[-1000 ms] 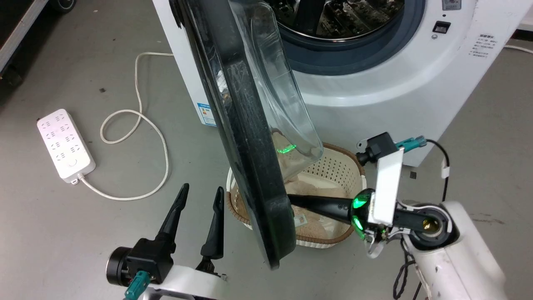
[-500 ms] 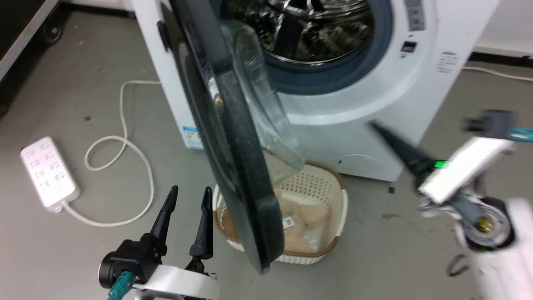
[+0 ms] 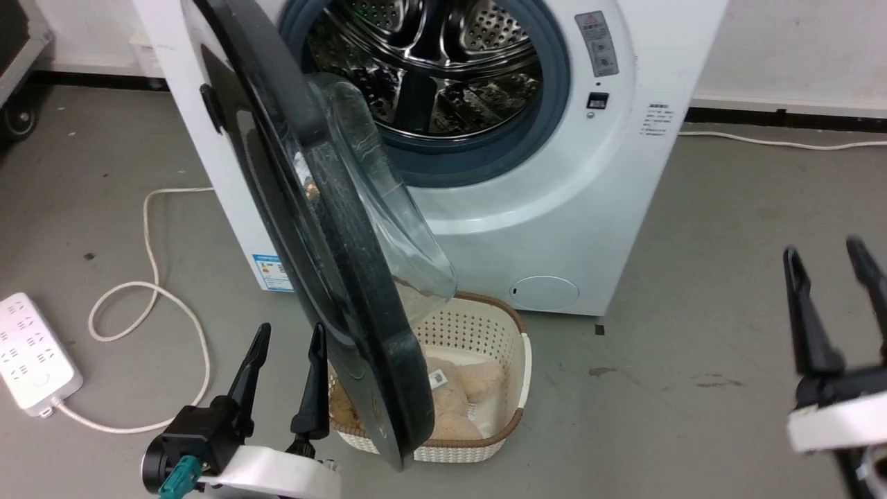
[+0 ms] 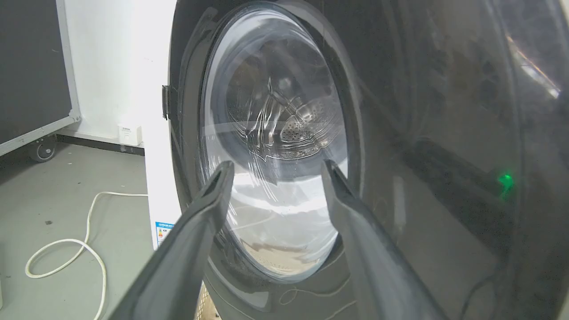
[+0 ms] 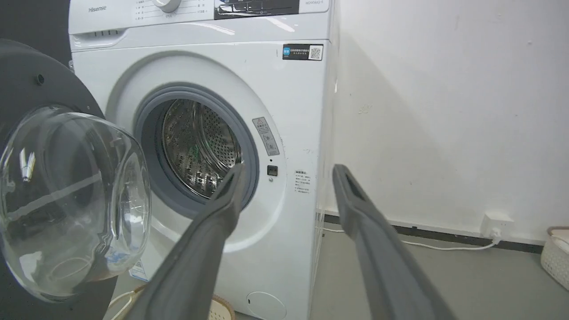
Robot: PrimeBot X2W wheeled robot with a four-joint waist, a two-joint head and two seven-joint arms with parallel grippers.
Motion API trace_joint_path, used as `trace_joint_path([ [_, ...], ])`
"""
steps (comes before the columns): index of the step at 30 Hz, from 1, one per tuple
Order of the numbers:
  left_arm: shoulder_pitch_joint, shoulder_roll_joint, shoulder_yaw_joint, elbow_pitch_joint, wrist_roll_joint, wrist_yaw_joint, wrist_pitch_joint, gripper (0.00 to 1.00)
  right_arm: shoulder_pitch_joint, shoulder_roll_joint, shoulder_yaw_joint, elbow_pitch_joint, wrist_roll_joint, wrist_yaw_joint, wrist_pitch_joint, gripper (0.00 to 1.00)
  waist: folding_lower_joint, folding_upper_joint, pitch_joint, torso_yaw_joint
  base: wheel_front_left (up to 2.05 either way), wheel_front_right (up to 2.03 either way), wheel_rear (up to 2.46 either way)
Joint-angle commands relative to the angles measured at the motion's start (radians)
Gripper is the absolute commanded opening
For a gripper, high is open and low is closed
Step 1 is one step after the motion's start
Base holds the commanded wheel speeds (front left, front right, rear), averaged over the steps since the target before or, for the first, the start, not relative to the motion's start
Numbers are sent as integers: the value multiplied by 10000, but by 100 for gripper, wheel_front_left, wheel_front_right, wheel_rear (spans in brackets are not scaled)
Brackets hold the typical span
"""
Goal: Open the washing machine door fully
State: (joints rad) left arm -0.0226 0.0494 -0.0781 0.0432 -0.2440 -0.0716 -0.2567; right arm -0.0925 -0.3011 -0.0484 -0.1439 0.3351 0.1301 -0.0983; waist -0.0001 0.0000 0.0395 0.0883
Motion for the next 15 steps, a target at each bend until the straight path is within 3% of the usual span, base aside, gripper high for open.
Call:
trace_joint_path([
  [1, 139, 8, 74, 58, 82, -54, -51, 100, 336, 391, -100, -96, -333, 6, -230, 100, 1, 0, -15, -79, 0, 0, 0],
  [4, 203, 8, 169, 169, 171, -125, -51, 100, 877, 1361, -350, -16, -1099, 6, -596, 100, 1, 0, -34, -166, 0, 0, 0],
  [8, 305, 8, 180, 319, 285, -236, -51, 100, 1339, 2051, -290, 94, -2260, 6, -1132, 100, 1, 0, -152, -185, 0, 0, 0],
  [15, 529, 8, 235, 341, 379, -266, -51, 100, 2159, 2463, -25, 302, -3465, 6, -1498, 100, 1, 0, -287, -156, 0, 0, 0],
])
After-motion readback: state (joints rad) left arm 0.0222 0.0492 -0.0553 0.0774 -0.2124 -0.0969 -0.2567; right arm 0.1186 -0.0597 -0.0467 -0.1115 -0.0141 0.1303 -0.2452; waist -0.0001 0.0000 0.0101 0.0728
